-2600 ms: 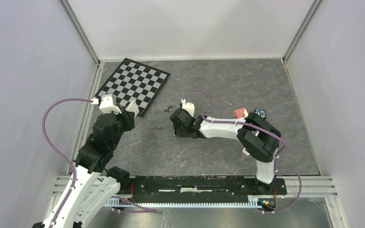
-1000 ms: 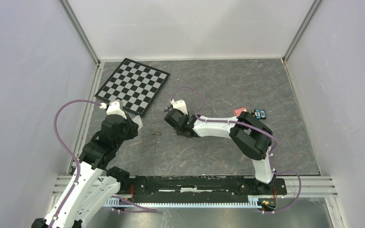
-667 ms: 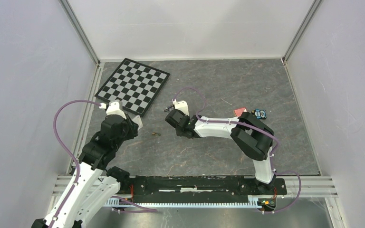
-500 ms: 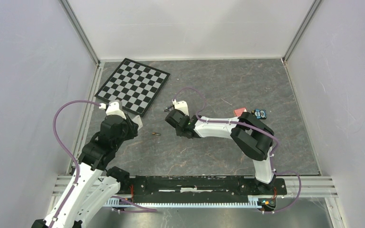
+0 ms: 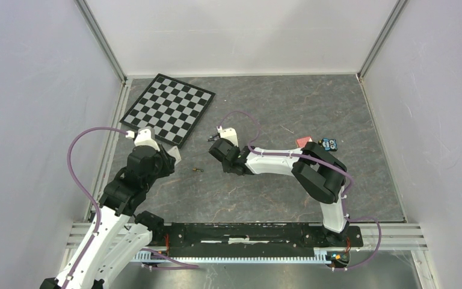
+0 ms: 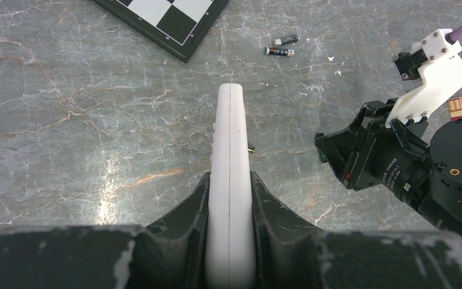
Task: Load the batteries into the remote control
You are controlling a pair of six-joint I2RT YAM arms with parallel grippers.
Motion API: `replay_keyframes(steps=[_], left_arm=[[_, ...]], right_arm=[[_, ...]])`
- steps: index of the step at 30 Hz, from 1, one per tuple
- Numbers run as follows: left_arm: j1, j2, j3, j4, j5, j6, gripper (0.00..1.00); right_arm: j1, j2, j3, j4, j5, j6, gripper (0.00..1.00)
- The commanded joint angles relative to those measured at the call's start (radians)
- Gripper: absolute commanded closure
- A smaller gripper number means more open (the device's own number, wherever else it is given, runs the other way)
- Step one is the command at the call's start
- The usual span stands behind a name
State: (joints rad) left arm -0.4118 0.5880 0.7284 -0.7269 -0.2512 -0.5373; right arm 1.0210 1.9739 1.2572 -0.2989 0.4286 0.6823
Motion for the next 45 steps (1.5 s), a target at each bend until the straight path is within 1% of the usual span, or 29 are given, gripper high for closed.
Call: replay_keyframes(steps=[1,4,7,12,20,25,26,30,33,37,45], left_arm=[[0.001,-0.005,0.010,0.044,0.024,-0.008,0.98],[0.001,-0.004,0.008,0.059,0.049,-0.002,0.98],[0.001,-0.005,-0.005,0.103,0.113,0.008,0.98],[0.001,-0.010,-0.047,0.222,0.226,-0.005,0.98],[0.001,0.004,-0.124,0.517,0.449,-0.083,0.98],[0.000,0.045,-0.163,0.722,0.585,-0.176,0.98],[0.001,0.060,-0.167,0.789,0.609,-0.194,0.98],[0.000,0.121,-0.176,0.950,0.717,-0.293,0.98],[0.000,0.165,-0.166,1.038,0.783,-0.355,0.98],[0.001,0.187,-0.174,1.140,0.841,-0.437,0.98],[0.000,0.182,-0.176,1.173,0.860,-0.546,0.98]], right_arm=[[0.004,0.054,-0.061,-0.091,-0.064,0.004,0.89],[-0.006,0.005,-0.106,-0.033,-0.056,0.003,0.93],[-0.022,-0.067,-0.164,0.037,-0.037,-0.003,0.94],[-0.053,-0.246,-0.264,0.121,-0.037,-0.007,0.95],[-0.108,-0.576,-0.358,0.194,-0.084,-0.021,0.95],[-0.146,-0.748,-0.371,0.290,-0.187,-0.045,0.94],[-0.148,-0.770,-0.368,0.326,-0.215,-0.049,0.94],[-0.151,-0.820,-0.351,0.454,-0.330,-0.046,0.94],[-0.152,-0.825,-0.324,0.528,-0.400,-0.046,0.94],[-0.152,-0.811,-0.291,0.584,-0.426,-0.062,0.94],[-0.152,-0.811,-0.286,0.623,-0.447,-0.096,0.93]])
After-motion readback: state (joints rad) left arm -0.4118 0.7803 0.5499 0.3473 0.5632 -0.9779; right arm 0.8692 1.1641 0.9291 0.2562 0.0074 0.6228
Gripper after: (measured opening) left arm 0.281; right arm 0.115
